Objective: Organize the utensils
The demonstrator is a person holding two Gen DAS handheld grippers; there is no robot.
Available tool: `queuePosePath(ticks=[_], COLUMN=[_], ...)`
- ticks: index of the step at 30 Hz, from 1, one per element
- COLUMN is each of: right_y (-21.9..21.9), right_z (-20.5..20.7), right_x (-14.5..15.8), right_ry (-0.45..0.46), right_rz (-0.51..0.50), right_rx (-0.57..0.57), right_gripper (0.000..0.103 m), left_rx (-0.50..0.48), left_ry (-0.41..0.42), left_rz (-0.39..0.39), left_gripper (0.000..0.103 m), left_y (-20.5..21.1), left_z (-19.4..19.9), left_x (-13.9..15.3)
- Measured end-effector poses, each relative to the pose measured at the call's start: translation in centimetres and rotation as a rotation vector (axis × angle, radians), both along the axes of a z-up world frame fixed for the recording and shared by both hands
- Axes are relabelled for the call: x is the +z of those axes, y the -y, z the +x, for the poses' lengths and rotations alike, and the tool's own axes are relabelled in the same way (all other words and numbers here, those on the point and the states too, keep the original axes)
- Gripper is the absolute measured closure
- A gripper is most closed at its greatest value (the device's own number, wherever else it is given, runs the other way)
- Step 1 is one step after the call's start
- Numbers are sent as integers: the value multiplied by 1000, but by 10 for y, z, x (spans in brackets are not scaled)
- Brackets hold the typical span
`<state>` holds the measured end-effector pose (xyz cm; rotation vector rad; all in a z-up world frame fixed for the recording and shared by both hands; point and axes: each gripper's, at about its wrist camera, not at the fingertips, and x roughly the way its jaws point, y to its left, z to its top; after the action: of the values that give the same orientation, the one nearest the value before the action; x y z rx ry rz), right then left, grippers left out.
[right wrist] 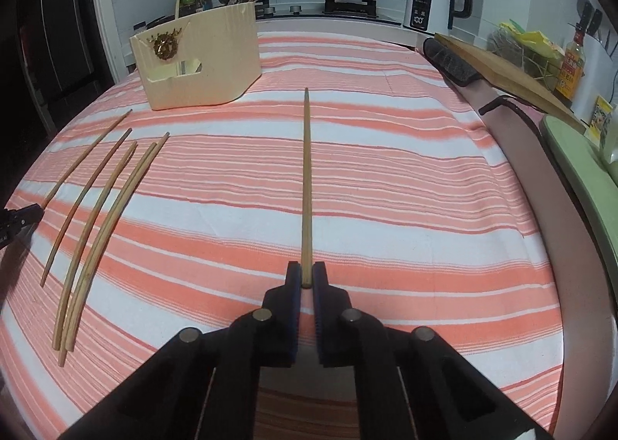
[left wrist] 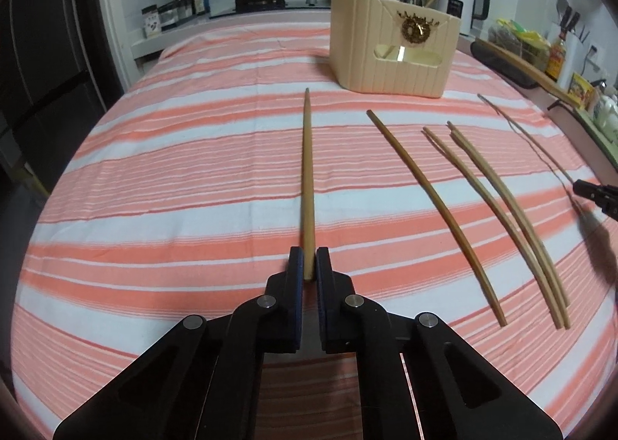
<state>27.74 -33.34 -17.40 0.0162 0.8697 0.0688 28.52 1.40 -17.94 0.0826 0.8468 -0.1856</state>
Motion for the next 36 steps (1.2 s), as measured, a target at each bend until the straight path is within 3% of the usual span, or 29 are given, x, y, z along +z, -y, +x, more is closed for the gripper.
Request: queuePosePath(ticks=[11,16,24,36], right_y=[-18,-30,-44,-48], right_z=[-34,-45,-53,-56], right_x=[118,154,179,195], right_ry=[265,349,408,432], right_rz=[-36,-9,36,86], right_rx=[54,80,116,146], right_gripper=[97,97,97,97], left_rx=[-18,-40,-48,-56], left_ry=[178,257,312,332], left_rz=[-94,-145,-201,-229], left_gripper=[99,99,99,99], left_y=[-18,-18,-22,-21], left_z=[-16,-25,-29,-29], left_x=[95,133,160,174])
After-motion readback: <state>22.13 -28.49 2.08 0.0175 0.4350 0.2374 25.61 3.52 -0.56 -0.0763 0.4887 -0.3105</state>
